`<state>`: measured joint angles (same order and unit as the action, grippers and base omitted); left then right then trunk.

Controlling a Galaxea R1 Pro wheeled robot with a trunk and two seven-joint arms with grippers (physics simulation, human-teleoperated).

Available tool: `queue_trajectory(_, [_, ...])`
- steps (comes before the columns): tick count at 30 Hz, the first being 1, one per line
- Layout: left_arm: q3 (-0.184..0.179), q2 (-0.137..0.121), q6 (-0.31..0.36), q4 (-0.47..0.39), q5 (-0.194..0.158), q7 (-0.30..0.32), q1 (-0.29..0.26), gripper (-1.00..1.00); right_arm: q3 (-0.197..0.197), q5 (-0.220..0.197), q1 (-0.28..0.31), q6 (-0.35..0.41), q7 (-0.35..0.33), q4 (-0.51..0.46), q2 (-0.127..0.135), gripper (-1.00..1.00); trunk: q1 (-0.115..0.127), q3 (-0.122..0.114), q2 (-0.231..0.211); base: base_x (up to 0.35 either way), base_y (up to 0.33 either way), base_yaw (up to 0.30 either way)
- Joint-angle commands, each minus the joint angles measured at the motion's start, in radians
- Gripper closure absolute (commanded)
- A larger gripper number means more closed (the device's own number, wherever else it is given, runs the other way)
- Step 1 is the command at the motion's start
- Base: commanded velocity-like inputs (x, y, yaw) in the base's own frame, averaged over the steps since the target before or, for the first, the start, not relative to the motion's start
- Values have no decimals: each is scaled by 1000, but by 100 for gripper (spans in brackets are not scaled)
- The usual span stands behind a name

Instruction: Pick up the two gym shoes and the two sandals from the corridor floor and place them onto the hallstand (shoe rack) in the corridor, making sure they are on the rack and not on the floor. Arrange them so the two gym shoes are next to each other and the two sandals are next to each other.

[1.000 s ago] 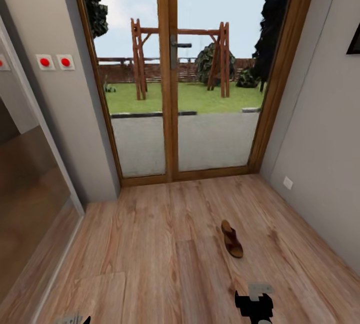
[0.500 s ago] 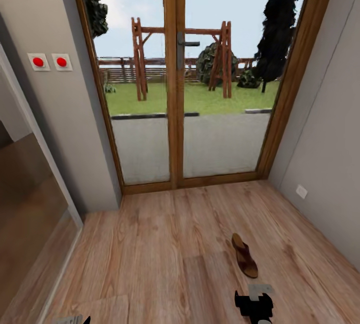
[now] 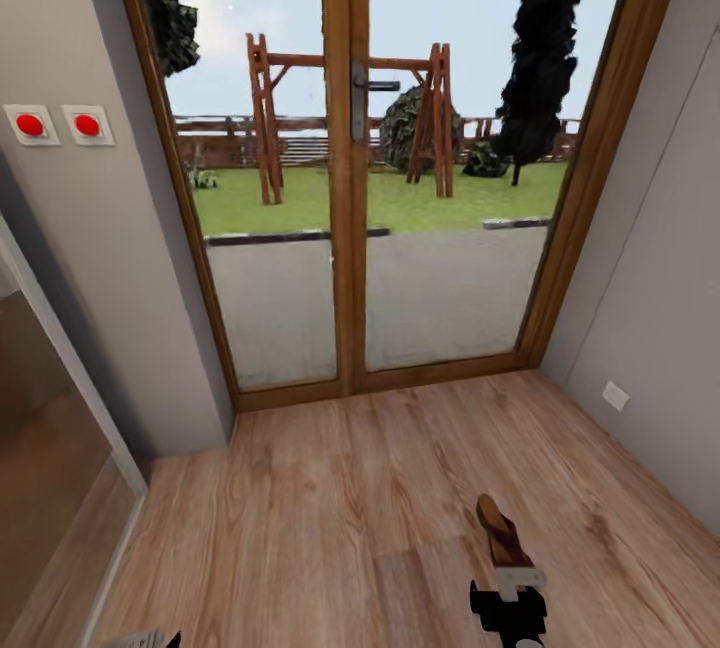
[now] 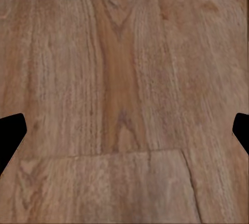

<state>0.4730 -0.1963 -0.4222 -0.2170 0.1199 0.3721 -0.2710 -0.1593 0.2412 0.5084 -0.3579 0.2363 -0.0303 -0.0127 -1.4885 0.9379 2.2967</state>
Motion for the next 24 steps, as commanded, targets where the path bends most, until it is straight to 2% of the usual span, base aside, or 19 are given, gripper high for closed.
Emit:
queue_trajectory(1, [9, 0, -4, 1, 10, 4, -1, -100, -8, 11, 1, -3, 4, 1, 0, -100, 0, 0, 0, 298, 128, -240])
queue_trajectory(24, [9, 0, -4, 1, 10, 4, -1, -100, -8, 10, 1, -3, 5, 1, 0, -100, 0, -16, 0, 297, 124, -266])
